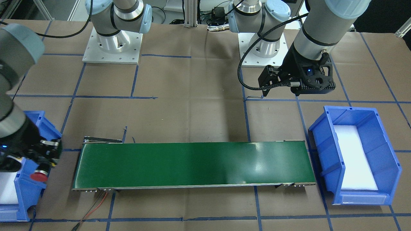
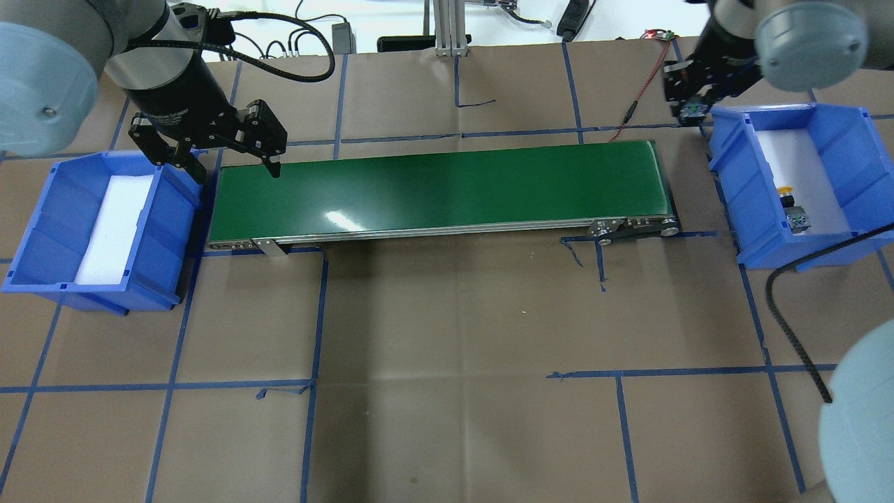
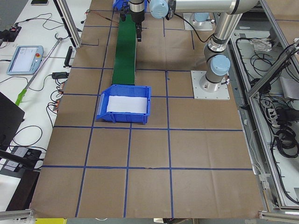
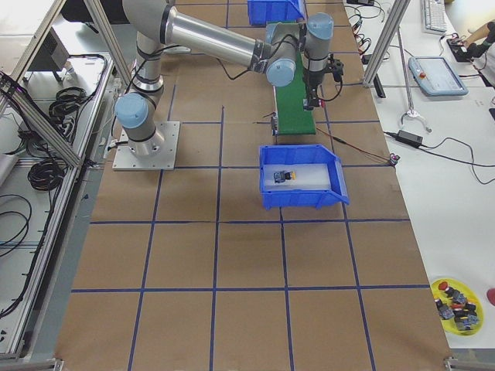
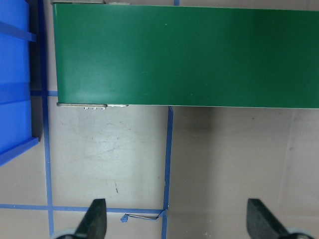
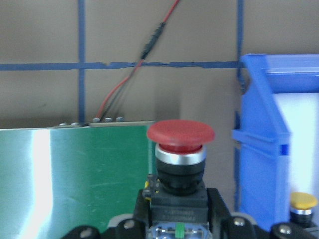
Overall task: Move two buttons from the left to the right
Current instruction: 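Carry the red button into the right bin and release it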
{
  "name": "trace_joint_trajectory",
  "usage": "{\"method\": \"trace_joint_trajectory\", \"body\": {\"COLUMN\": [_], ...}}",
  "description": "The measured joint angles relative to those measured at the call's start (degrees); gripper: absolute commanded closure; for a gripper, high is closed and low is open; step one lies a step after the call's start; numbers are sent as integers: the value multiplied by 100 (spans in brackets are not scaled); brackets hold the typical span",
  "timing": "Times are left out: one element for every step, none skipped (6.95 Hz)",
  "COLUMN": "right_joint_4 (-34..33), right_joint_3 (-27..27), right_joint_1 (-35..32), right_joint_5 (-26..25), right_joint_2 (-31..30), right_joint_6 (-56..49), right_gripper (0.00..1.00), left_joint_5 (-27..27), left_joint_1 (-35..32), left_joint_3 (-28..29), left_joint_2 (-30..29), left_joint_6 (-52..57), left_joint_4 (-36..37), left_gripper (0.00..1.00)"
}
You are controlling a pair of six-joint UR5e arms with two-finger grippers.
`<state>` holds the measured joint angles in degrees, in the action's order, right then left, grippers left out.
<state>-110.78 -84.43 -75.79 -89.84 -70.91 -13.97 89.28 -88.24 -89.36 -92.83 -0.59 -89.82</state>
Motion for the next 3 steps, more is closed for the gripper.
{"method": "trace_joint_trajectory", "body": {"right_joint_4": [-26,-84,-113], "right_joint_3": [29,17,-6], "right_joint_1": [532,976,1256], "right_joint_5": [-6,-12,-14], "right_joint_2": [-13,52,182], "right_joint_6": [-639,-1223,-1528], "right_gripper": [93,93,93], "left_joint_5": [-4,-6,-7], "left_joint_1": [0,0,0], "left_joint_3": [-4,-8,-10], "left_joint_2": [1,1,2], "left_joint_6": [2,0,-1], "left_joint_4": [0,0,0], "left_gripper": [0,0,0]}}
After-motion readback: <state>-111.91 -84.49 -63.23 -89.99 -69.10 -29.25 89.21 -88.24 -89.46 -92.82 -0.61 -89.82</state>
